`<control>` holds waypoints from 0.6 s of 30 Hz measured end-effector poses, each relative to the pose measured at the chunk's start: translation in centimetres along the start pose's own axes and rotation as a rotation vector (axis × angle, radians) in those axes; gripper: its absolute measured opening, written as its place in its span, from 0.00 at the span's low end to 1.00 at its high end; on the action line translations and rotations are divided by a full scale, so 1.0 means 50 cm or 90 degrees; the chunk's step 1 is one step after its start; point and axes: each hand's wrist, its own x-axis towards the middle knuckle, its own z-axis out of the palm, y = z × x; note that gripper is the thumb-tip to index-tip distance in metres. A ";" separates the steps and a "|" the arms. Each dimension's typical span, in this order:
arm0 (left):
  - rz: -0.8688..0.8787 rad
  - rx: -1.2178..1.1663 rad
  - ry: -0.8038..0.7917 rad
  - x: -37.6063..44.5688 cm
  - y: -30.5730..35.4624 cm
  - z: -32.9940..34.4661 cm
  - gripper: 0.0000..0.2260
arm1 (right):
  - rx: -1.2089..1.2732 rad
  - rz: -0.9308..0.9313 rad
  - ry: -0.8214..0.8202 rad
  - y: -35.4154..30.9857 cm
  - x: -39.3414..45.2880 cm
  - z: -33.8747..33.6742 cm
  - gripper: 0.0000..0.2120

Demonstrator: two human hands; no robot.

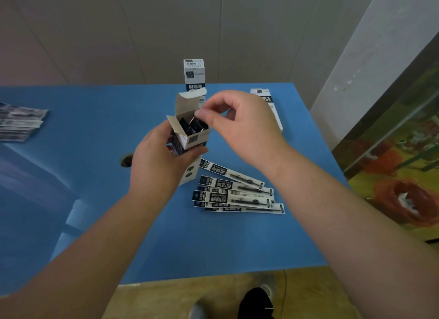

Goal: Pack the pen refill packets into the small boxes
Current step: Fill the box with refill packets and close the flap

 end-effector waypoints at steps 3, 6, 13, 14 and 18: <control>-0.021 -0.014 0.008 -0.002 -0.013 -0.001 0.19 | -0.015 0.043 0.082 0.037 -0.005 0.001 0.04; -0.028 -0.021 0.019 -0.012 -0.028 0.000 0.19 | -0.210 0.196 -0.049 0.101 -0.020 0.003 0.11; -0.030 -0.015 0.045 -0.019 -0.042 0.003 0.19 | -0.434 0.227 -0.361 0.181 -0.078 0.033 0.15; -0.031 -0.014 0.047 -0.018 -0.043 0.003 0.19 | -0.457 0.204 -0.366 0.186 -0.080 0.036 0.15; -0.015 0.002 0.032 -0.019 -0.039 0.014 0.19 | -0.503 0.162 -0.363 0.201 -0.083 0.050 0.11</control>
